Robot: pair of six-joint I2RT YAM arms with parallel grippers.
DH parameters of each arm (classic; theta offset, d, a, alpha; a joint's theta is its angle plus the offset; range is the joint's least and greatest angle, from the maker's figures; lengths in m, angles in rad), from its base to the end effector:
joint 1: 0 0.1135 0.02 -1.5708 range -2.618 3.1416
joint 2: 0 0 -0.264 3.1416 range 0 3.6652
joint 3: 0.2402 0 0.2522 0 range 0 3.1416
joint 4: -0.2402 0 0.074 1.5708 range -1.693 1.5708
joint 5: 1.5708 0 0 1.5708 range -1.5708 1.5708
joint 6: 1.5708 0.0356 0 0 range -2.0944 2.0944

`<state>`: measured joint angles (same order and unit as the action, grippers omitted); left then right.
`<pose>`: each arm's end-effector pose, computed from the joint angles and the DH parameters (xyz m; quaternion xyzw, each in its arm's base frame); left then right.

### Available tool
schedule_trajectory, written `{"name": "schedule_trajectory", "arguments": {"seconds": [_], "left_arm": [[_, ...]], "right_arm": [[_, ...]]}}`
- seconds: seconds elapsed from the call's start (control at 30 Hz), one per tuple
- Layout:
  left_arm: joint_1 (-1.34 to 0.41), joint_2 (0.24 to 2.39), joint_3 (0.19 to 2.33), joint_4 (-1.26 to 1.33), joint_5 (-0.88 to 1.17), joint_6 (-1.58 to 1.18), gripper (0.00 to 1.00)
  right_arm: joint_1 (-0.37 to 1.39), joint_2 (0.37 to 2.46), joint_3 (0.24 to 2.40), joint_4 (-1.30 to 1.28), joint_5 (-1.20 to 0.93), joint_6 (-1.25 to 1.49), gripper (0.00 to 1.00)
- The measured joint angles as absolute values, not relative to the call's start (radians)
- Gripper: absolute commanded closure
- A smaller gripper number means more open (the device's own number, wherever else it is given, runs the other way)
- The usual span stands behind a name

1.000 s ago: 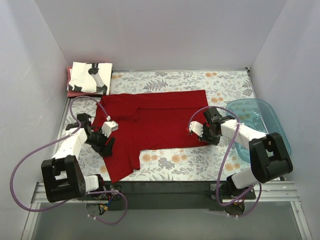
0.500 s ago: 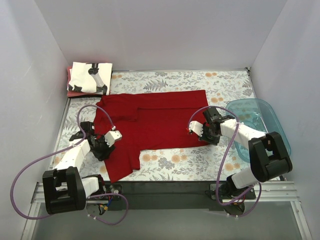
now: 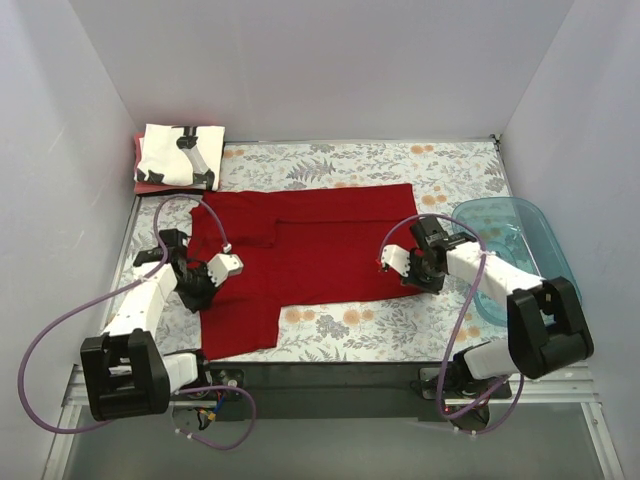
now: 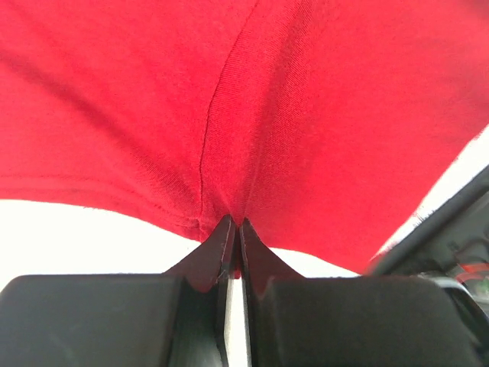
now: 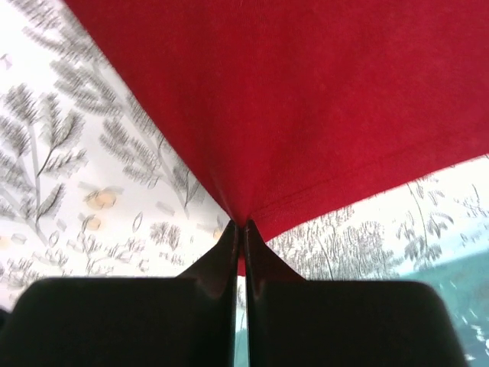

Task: Fold and stack the t-shirts
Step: Fold the tshirt

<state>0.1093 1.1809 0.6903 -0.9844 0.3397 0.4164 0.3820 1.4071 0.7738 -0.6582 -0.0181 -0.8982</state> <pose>0.1745 0.0072 0.1881 0.1586 0.9717 -0.1508 0.0894 0.2226 0.0901 0.1720 -0.5924 0.7934 -0.0269 0.1369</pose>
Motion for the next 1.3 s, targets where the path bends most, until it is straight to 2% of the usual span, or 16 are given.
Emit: {"name": "schedule_trajectory", "arguments": {"seconds": [0.13,0.23,0.97,1.3], "left_arm": [[0.11,1.175,0.807,-1.087,0.344,0.411,1.0],[0.116,1.203,0.894,-1.124,0.35,0.402,1.0],[0.125,1.67,1.294,-1.013,0.355,0.267,1.0],[0.125,1.819,1.411,-0.979,0.355,0.23,1.0]], "right_arm": [[0.376,1.324,0.775,-0.709,-0.019,-0.924,0.99],[0.355,1.335,0.809,-0.742,-0.018,-0.95,0.99],[0.273,1.86,1.438,-0.794,0.022,-1.123,0.99],[0.263,1.986,1.54,-0.809,0.025,-1.137,0.99]]}}
